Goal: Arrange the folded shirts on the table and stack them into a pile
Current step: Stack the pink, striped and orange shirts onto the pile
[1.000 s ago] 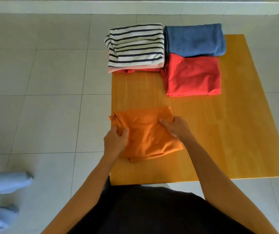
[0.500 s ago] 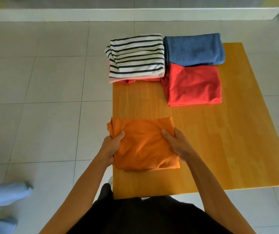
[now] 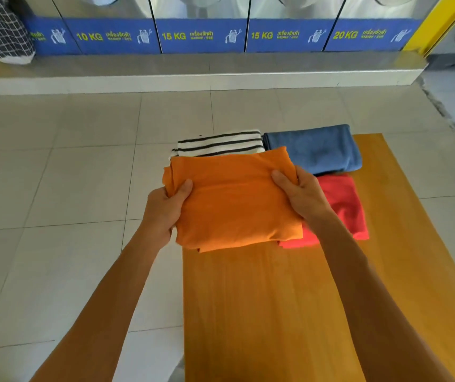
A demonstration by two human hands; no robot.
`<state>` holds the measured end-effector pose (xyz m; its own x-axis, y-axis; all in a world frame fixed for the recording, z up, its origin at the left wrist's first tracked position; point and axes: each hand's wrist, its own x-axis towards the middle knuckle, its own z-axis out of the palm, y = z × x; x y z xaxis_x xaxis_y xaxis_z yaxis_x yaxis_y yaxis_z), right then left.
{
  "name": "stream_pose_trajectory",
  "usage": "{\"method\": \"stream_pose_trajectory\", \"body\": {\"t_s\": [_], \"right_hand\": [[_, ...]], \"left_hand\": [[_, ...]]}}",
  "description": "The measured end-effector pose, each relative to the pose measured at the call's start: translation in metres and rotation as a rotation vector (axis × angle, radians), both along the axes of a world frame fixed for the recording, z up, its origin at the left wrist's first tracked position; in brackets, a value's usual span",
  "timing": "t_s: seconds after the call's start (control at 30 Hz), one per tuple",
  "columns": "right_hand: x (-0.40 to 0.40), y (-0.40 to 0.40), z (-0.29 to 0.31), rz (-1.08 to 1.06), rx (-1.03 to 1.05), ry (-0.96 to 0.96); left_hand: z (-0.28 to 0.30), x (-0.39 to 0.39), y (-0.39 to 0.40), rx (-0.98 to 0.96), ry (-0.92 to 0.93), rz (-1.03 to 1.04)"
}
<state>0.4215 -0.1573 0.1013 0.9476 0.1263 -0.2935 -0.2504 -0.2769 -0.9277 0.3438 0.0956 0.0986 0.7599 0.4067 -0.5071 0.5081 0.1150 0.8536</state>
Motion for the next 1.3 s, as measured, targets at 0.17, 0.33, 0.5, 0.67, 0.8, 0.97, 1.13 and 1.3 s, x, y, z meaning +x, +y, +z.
{"method": "stream_pose_trajectory", "body": {"t_s": [0.17,0.33,0.5,0.67,0.8,0.97,1.13,1.3], "right_hand": [[0.094,0.034,0.009,-0.030,-0.057,-0.065],[0.150,0.061,-0.045,-0.057,-0.217,0.006],[0.161,0.068,-0.091,-0.081,-0.381,0.063],[0.167,0.061,-0.094,-0.110,-0.317,0.066],[0.157,0.062,-0.100,-0.148,-0.322,0.040],[0.157,0.063,-0.086,-0.117,-0.324,0.068],[0.139,0.048,-0.075,-0.176,-0.332,0.060],[0.105,0.009,-0.072,-0.244,-0.229,0.062]], "left_hand": [[0.009,0.089,0.025,0.066,-0.060,0.027],[-0.032,0.140,0.040,0.082,0.067,0.090],[-0.082,0.140,0.038,0.082,0.147,0.088],[-0.092,0.144,0.043,0.103,0.106,0.126],[-0.095,0.139,0.038,0.131,0.120,0.103],[-0.086,0.140,0.038,0.160,0.163,0.090],[-0.079,0.120,0.042,0.263,0.161,0.119],[-0.054,0.088,0.020,0.297,0.170,0.140]]}}
